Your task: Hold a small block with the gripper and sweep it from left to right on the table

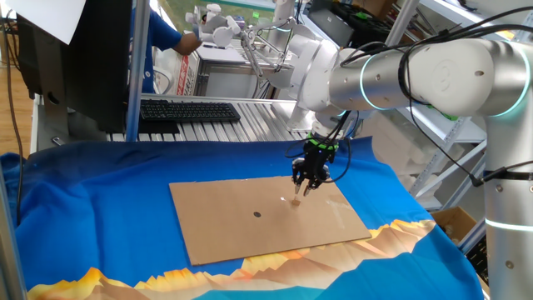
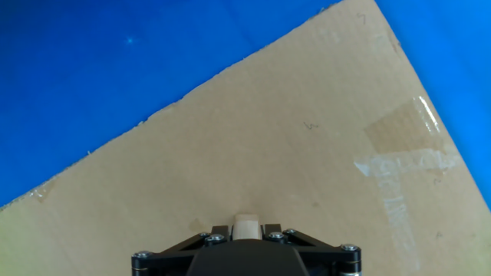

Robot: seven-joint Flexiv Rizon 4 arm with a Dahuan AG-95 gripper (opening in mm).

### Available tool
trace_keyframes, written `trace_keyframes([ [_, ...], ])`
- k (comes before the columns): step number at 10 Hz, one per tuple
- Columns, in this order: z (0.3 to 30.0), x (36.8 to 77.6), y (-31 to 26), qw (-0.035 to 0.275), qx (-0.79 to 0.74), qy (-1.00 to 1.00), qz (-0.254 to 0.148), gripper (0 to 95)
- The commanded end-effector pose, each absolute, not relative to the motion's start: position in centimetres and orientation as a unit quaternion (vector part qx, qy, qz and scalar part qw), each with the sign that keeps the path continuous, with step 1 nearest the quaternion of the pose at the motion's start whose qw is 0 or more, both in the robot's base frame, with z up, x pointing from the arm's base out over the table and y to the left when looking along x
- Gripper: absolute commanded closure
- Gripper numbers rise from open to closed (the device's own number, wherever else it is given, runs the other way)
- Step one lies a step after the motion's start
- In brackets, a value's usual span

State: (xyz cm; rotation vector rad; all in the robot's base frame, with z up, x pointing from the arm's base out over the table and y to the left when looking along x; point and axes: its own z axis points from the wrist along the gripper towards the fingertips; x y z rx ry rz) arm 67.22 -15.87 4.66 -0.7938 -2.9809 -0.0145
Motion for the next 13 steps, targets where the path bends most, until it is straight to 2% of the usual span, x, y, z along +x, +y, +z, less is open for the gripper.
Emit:
trace_keyframes([
  [1, 4.5, 67.2, -16.0, 0.028, -0.255, -0.967, -0.009, 76.0],
  [13, 3.5, 67.4, -15.6, 0.012, -0.254, -0.967, -0.013, 76.0],
])
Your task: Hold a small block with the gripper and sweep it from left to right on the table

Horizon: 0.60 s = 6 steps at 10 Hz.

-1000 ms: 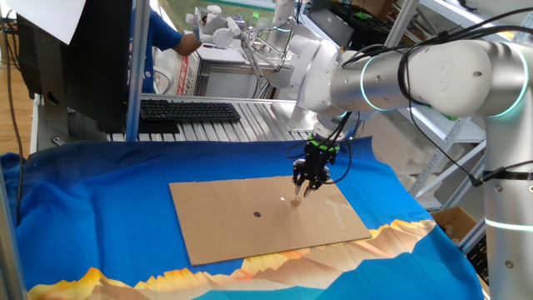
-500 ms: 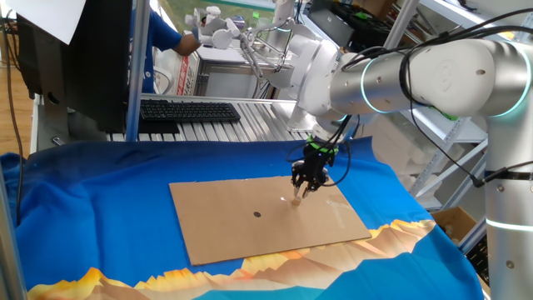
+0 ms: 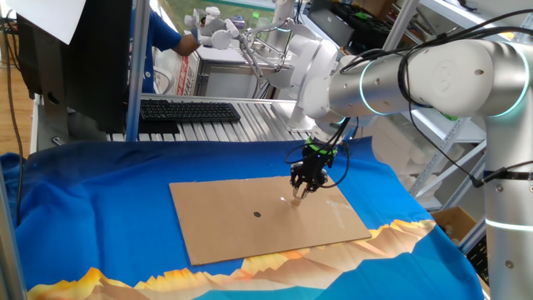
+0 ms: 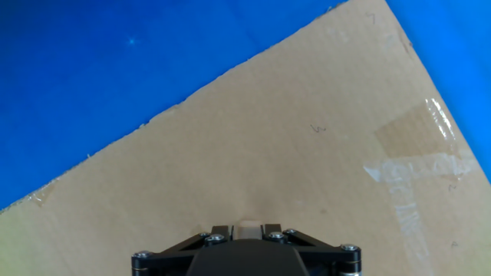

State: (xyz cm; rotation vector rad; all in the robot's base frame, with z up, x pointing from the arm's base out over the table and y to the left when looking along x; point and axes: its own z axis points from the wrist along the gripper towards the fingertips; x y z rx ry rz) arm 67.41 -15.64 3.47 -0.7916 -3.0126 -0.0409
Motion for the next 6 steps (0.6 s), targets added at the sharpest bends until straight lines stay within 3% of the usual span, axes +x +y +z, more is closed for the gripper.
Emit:
trace_keyframes([
  [1, 3.48, 67.37, -15.62, 0.012, -0.254, -0.967, -0.013, 76.0],
  [6, 3.32, 67.42, -15.56, 0.008, -0.258, -0.966, -0.014, 76.0],
])
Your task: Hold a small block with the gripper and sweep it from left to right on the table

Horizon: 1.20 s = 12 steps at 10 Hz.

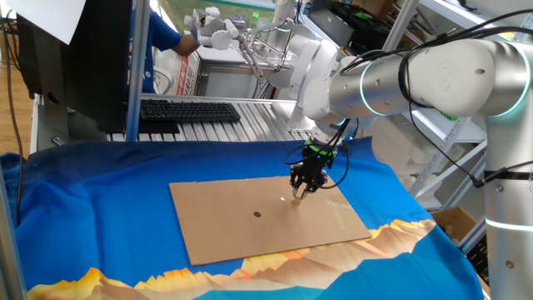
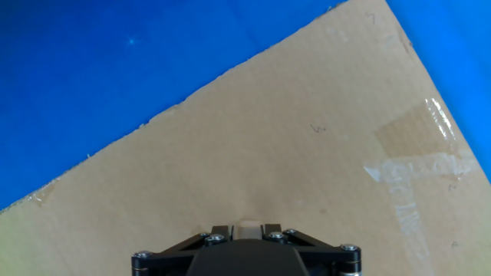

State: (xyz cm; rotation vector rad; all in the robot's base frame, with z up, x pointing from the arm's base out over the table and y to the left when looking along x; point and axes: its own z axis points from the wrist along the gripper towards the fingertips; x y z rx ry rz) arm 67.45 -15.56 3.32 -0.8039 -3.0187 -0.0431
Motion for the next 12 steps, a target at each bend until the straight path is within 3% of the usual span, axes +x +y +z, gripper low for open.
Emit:
trace_keyframes([
  [1, 3.33, 67.42, -15.56, 0.007, -0.259, -0.966, -0.015, 57.0],
  [8, 3.11, 67.51, -15.50, 0.011, -0.259, -0.966, -0.024, 57.0],
  [9, 2.96, 67.55, -15.46, 0.011, -0.259, -0.966, -0.025, 76.0],
  [12, 2.88, 67.58, -15.43, 0.011, -0.260, -0.965, -0.025, 76.0],
])
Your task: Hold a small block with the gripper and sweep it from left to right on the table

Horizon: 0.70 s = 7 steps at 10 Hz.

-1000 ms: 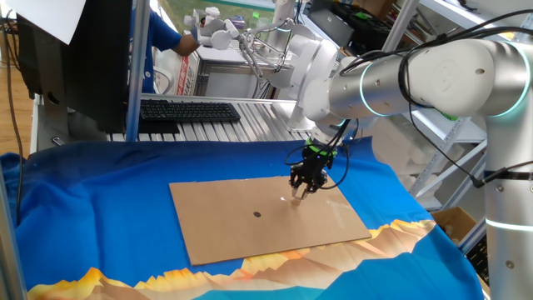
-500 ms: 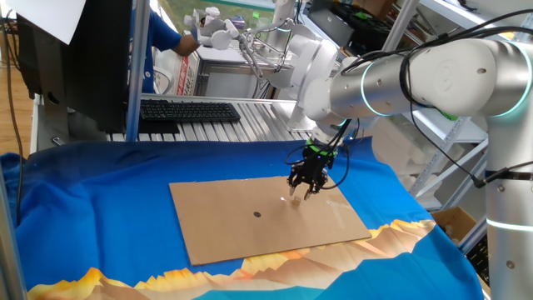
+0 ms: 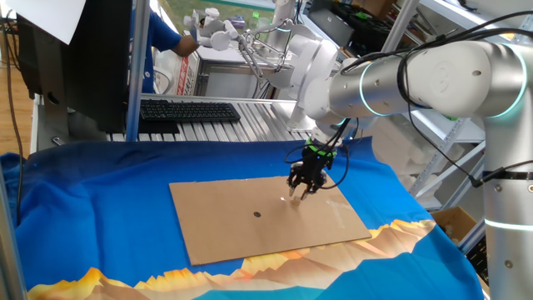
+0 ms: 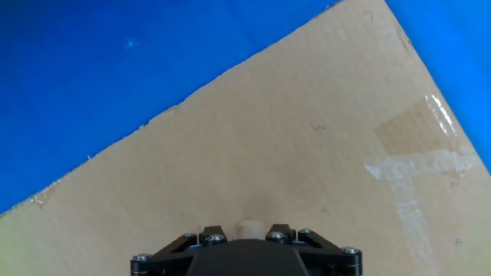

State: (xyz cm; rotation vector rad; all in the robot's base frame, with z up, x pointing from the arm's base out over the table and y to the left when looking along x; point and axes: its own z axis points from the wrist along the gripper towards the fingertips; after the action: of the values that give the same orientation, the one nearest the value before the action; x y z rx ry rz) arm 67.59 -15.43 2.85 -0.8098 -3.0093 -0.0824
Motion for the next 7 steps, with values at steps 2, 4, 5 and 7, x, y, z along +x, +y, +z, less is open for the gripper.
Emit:
trace_keyframes([
  [2, 2.87, 67.58, -15.42, 0.011, -0.261, -0.965, -0.025, 76.0],
  [4, 2.87, 67.58, -15.42, 0.008, -0.262, -0.965, -0.025, 76.0],
  [5, 2.86, 67.58, -15.42, 0.007, -0.262, -0.965, -0.025, 57.0],
  [7, 2.77, 67.62, -15.44, 0.006, -0.265, -0.964, -0.026, 57.0],
])
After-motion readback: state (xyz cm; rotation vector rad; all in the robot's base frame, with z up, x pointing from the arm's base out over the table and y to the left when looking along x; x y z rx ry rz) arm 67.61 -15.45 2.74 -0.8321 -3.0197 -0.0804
